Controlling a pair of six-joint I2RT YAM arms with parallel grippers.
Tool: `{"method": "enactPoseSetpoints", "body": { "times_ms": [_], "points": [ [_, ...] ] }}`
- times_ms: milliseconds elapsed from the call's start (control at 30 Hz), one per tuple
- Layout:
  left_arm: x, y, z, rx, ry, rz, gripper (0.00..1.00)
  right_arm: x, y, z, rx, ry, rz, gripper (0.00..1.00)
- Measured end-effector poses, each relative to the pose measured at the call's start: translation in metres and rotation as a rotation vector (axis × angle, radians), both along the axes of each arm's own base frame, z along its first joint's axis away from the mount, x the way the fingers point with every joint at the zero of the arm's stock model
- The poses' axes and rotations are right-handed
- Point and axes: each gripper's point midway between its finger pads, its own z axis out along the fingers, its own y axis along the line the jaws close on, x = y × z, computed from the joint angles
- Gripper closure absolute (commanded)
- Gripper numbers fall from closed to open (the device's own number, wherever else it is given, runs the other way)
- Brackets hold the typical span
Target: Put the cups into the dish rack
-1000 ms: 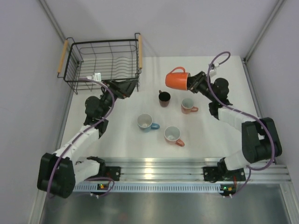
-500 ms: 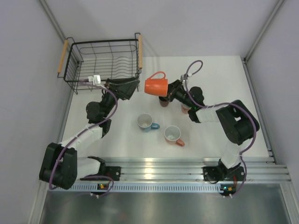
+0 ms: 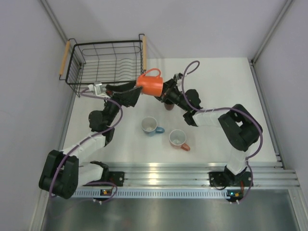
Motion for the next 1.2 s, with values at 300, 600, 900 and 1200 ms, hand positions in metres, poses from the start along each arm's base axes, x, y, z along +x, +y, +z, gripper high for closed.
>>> {"method": "enactPoseSetpoints", "body": {
  "times_ms": [300,600,900,1200],
  "points": [
    [0.003,0.005,0.005,0.007,-0.036,0.050,0.01,-0.006,0.020,0.010,0.051,0.030,0.035,1.00],
    [-0.002,0.000,0.007,0.015,-0.053,0.031,0.01,-0.040,0.061,0.021,0.090,0.061,0.205,1.00],
    [-0.007,0.004,0.017,0.003,-0.082,0.039,0.42,-0.050,0.066,0.022,0.104,0.093,0.243,1.00],
    [-0.009,0.004,0.019,-0.015,-0.068,0.026,1.00,-0.051,0.066,0.024,0.124,0.095,0.254,0.99]
  ]
}}
